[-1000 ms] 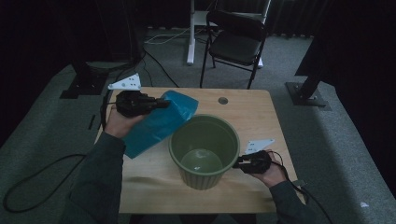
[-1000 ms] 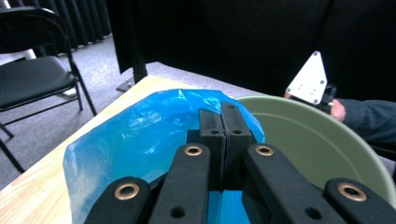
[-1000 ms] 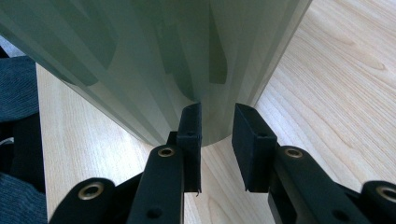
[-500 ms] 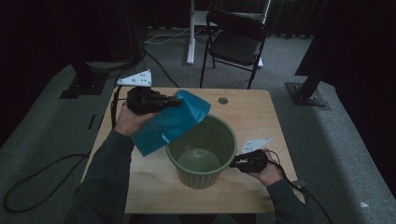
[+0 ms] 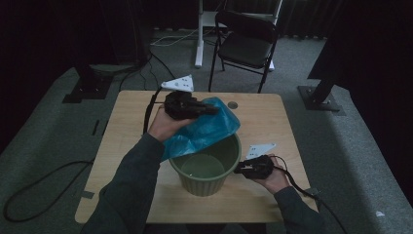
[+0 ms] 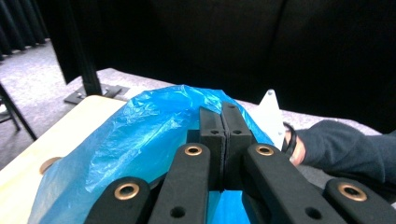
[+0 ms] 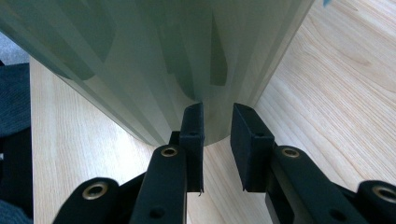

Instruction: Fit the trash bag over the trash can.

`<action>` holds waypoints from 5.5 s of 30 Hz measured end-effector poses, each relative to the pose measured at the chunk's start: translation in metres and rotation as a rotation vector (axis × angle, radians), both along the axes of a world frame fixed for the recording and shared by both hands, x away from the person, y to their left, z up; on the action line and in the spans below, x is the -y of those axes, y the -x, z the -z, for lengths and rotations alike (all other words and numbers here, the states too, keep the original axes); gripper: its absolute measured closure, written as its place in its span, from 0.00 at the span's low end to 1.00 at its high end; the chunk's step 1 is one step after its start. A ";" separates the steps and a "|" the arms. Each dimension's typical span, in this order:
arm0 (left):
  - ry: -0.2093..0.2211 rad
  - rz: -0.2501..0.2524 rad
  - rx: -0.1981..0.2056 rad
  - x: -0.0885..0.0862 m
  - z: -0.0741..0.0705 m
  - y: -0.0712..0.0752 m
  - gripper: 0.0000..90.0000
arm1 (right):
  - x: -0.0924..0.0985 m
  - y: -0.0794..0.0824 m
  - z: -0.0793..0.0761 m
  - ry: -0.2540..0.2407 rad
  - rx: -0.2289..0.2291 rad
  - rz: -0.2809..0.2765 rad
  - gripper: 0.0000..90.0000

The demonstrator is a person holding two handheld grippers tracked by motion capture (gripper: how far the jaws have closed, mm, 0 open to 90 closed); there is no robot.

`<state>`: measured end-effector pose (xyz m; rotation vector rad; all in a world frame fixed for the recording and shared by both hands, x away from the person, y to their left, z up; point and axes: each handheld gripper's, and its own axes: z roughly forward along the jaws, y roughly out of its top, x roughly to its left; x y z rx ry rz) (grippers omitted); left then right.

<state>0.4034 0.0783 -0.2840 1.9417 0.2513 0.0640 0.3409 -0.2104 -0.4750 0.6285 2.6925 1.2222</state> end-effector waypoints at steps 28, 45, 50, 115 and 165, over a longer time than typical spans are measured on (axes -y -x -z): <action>0.057 0.079 -0.039 0.057 -0.010 -0.002 0.99 | 0.001 -0.005 -0.004 -0.036 0.053 0.100 0.77; 0.006 0.077 -0.039 0.059 -0.010 0.000 0.99 | 0.027 -0.002 -0.008 -0.048 0.072 0.155 0.77; -0.019 0.055 -0.047 0.039 -0.001 0.003 0.99 | 0.034 0.000 -0.010 -0.055 0.086 0.183 0.77; -0.051 -0.103 -0.086 -0.033 0.030 0.015 0.54 | 0.001 -0.024 -0.111 -0.090 0.328 0.194 0.99; -0.172 -0.195 -0.044 -0.052 0.051 0.033 0.62 | -0.042 -0.016 -0.117 -0.042 0.335 0.031 1.00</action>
